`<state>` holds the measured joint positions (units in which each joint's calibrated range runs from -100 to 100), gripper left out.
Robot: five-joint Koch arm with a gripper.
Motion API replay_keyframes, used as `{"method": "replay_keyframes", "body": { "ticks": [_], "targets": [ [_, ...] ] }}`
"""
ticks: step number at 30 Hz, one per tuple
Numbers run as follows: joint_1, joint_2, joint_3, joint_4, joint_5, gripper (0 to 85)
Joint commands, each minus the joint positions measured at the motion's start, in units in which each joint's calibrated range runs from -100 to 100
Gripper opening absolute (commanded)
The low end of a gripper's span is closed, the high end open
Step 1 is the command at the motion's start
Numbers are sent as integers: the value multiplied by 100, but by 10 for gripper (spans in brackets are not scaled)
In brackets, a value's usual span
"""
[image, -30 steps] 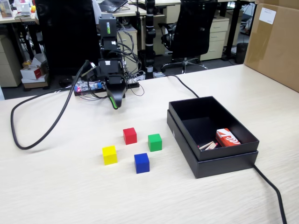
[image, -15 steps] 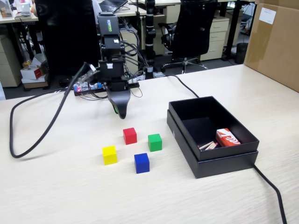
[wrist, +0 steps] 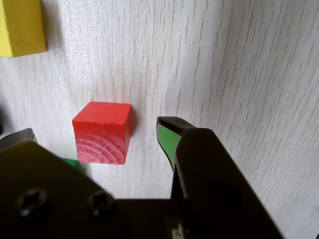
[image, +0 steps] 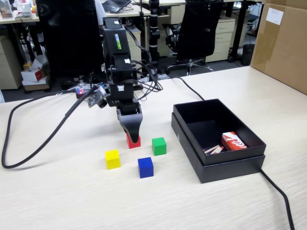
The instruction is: Put the red cube on top of the blue cube
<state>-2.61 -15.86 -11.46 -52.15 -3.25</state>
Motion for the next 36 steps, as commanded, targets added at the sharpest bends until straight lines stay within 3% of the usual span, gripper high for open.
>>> {"method": "replay_keyframes", "body": {
  "ticks": [1,12,23,32,36],
  "targets": [
    [39,111,520,-51,10,475],
    [68,524,765,-51,29,471],
    [49,765,819,-51,29,398],
    [24,696,910,-59,39,35],
    [-15,410,910,-59,34,35]
  ]
}}
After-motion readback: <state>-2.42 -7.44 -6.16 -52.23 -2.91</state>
